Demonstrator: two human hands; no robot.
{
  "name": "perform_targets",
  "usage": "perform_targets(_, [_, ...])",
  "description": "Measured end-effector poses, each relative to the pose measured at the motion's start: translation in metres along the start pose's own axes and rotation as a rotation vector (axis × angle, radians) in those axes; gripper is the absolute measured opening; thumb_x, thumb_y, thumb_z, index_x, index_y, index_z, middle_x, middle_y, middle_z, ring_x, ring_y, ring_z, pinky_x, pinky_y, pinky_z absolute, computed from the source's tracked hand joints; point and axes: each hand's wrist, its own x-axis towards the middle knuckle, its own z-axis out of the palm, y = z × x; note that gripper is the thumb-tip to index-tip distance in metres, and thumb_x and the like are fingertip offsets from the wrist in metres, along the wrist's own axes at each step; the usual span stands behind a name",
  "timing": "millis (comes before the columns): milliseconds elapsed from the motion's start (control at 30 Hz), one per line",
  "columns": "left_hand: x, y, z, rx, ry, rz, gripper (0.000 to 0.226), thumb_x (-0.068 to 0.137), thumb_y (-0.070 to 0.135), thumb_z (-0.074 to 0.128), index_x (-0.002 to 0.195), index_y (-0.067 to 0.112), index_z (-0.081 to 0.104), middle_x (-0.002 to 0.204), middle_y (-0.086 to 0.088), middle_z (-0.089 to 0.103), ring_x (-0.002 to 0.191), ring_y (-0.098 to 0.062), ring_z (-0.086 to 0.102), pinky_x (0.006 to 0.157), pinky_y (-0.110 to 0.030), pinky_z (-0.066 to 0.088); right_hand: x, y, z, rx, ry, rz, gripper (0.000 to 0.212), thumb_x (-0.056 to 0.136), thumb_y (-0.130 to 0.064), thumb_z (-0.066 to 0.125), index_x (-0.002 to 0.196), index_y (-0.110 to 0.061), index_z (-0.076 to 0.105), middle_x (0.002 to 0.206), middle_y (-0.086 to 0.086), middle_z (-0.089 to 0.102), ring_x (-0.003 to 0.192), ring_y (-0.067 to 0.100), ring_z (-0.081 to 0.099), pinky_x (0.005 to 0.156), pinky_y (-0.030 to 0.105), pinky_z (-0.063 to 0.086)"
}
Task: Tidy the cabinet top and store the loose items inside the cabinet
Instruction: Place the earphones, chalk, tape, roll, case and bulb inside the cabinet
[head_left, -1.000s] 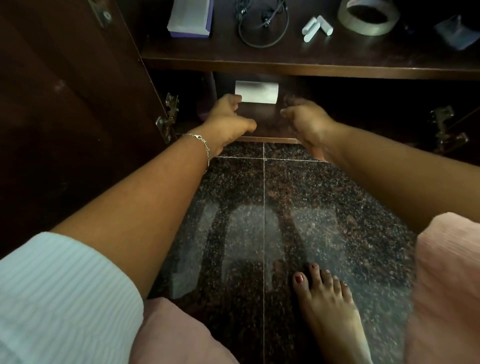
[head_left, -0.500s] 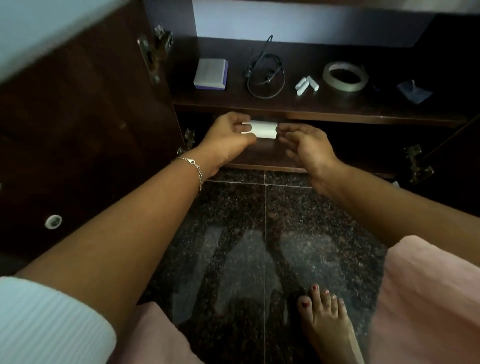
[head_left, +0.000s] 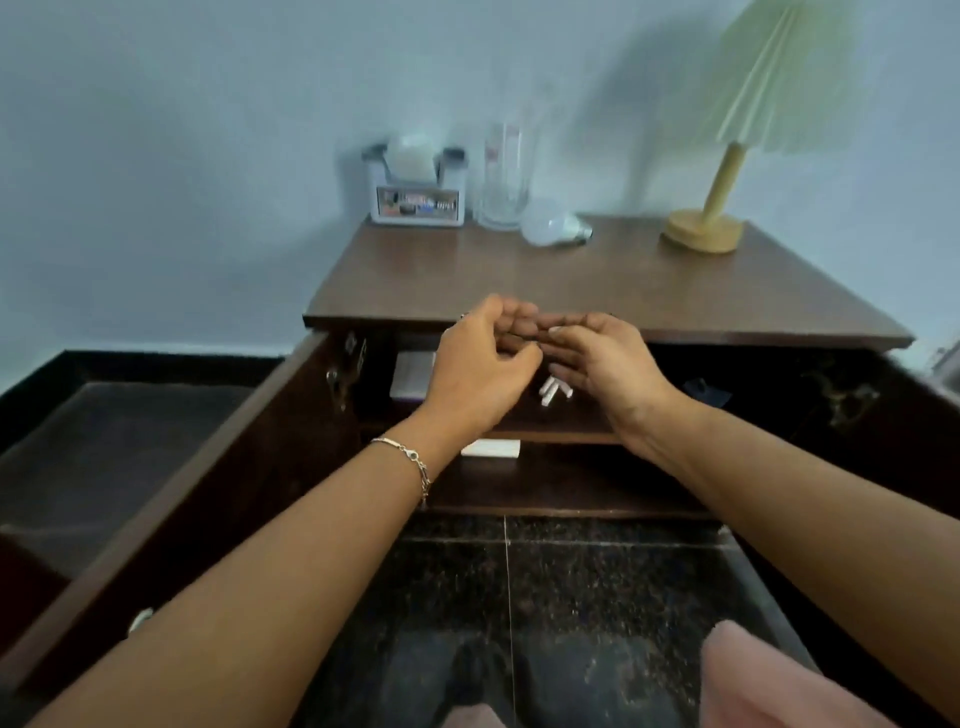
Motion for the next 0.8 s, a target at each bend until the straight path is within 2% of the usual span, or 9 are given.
perform_targets(67, [0.020, 0.014, 0.001, 0.046, 0.022, 0.039, 0.024, 0.080, 0.007, 0.065, 0.101, 0.020, 0.062, 0.088, 0.010, 0.067, 0.086, -0.007, 0.066, 0.082, -0.024, 0.054, 0.010, -0.018, -0.001, 0.008, 0.031, -0.039, 0.017, 0.093, -0.008, 0.052, 0.105, -0.007, 0.064, 0.096, 0.005, 0.073, 0.092, 0.013, 0.070, 0.085, 0.027, 0.054])
perform_targets(167, [0.050, 0.023, 0.004, 0.113, 0.061, 0.037, 0.022, 0.082, 0.011, 0.064, 0.101, 0.022, 0.062, 0.093, 0.009, 0.066, 0.088, -0.006, 0.063, 0.083, -0.024, 0.052, 0.028, -0.035, -0.004, -0.069, 0.115, -0.085, 0.017, 0.093, -0.005, 0.050, 0.103, -0.004, 0.064, 0.092, 0.007, 0.070, 0.081, 0.011, 0.065, 0.074, 0.021, 0.055])
perform_targets(300, [0.090, 0.014, 0.013, 0.133, 0.022, -0.136, 0.033, 0.085, 0.016, 0.065, 0.117, 0.017, 0.058, 0.112, 0.004, 0.060, 0.104, -0.011, 0.055, 0.088, -0.023, 0.042, 0.074, -0.038, -0.013, -0.218, 0.251, -0.118, 0.014, 0.088, -0.008, 0.055, 0.092, -0.017, 0.065, 0.095, 0.001, 0.069, 0.088, 0.014, 0.064, 0.085, 0.033, 0.053])
perform_targets(367, [0.110, 0.002, 0.017, 0.113, 0.012, -0.250, 0.039, 0.083, 0.019, 0.066, 0.120, 0.018, 0.055, 0.119, 0.001, 0.058, 0.111, -0.015, 0.054, 0.093, -0.028, 0.043, 0.100, -0.035, -0.021, -0.279, 0.301, -0.129, 0.019, 0.084, -0.005, 0.057, 0.096, -0.017, 0.065, 0.098, 0.001, 0.068, 0.095, 0.017, 0.064, 0.084, 0.029, 0.052])
perform_targets(467, [0.136, -0.013, 0.023, 0.090, 0.016, -0.300, 0.043, 0.082, 0.018, 0.067, 0.123, 0.019, 0.054, 0.126, -0.004, 0.056, 0.116, -0.017, 0.053, 0.100, -0.031, 0.043, 0.136, -0.033, -0.034, -0.311, 0.342, -0.141, 0.027, 0.081, -0.002, 0.060, 0.105, -0.013, 0.063, 0.105, 0.004, 0.067, 0.094, 0.017, 0.062, 0.077, 0.023, 0.047])
perform_targets(633, [0.170, -0.025, 0.035, 0.142, -0.015, -0.262, 0.065, 0.082, 0.018, 0.070, 0.140, 0.014, 0.042, 0.140, -0.006, 0.049, 0.128, -0.019, 0.047, 0.109, -0.034, 0.037, 0.187, -0.029, -0.051, -0.500, 0.350, -0.084, 0.059, 0.081, -0.009, 0.066, 0.136, -0.006, 0.045, 0.131, 0.011, 0.055, 0.120, 0.025, 0.052, 0.094, 0.028, 0.041])
perform_targets(800, [0.192, -0.036, 0.048, 0.241, 0.039, -0.209, 0.076, 0.079, 0.028, 0.073, 0.145, 0.018, 0.036, 0.142, -0.010, 0.046, 0.131, -0.024, 0.044, 0.110, -0.039, 0.037, 0.212, -0.018, -0.056, -0.586, 0.377, -0.135, 0.058, 0.087, -0.015, 0.061, 0.142, -0.007, 0.042, 0.138, 0.012, 0.053, 0.130, 0.027, 0.047, 0.104, 0.029, 0.037])
